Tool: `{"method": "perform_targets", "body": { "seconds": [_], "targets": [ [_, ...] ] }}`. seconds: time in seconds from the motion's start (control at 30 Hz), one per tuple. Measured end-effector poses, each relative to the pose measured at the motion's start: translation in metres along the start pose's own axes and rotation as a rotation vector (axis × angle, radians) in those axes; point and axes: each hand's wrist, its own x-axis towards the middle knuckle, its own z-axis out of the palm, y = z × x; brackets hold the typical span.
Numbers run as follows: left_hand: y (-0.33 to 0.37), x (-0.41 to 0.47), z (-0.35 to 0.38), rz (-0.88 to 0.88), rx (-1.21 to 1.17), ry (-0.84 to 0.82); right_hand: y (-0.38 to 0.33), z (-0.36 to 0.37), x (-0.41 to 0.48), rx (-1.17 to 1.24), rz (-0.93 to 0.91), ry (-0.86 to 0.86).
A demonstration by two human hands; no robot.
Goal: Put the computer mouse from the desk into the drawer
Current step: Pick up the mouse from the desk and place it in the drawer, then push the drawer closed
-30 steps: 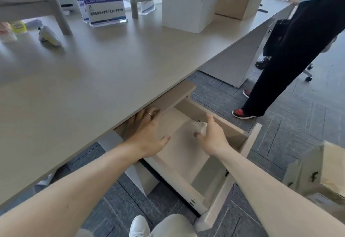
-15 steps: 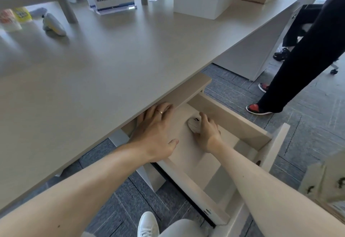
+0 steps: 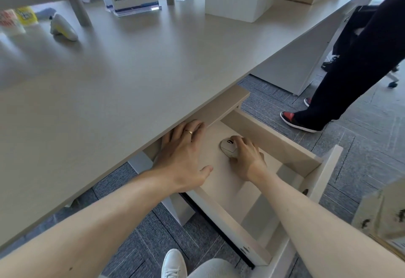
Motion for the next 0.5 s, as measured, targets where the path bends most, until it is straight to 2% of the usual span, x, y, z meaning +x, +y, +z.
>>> {"method": "perform_targets", "body": {
  "seconds": [0.17, 0.27, 0.37, 0.43, 0.5],
  "targets": [
    [0.001, 0.0, 0.0, -0.004, 0.016, -0.004, -0.003, -0.004, -0.004, 0.022, 0.01, -0.01],
    [0.001, -0.001, -0.003, -0.009, 0.008, -0.029, -0.003, -0.027, -0.012, 0.082, -0.012, 0.04],
    [0.002, -0.001, -0.006, -0.028, -0.014, -0.072, 0.008, -0.065, -0.034, 0.129, -0.015, 0.188],
    [0.003, -0.001, -0.009, -0.04, -0.025, -0.097, 0.025, -0.084, -0.06, 0.11, -0.015, 0.35],
    [0.005, -0.002, -0.012, -0.053, -0.036, -0.118, 0.046, -0.095, -0.089, 0.093, 0.056, 0.489]
  ]
}}
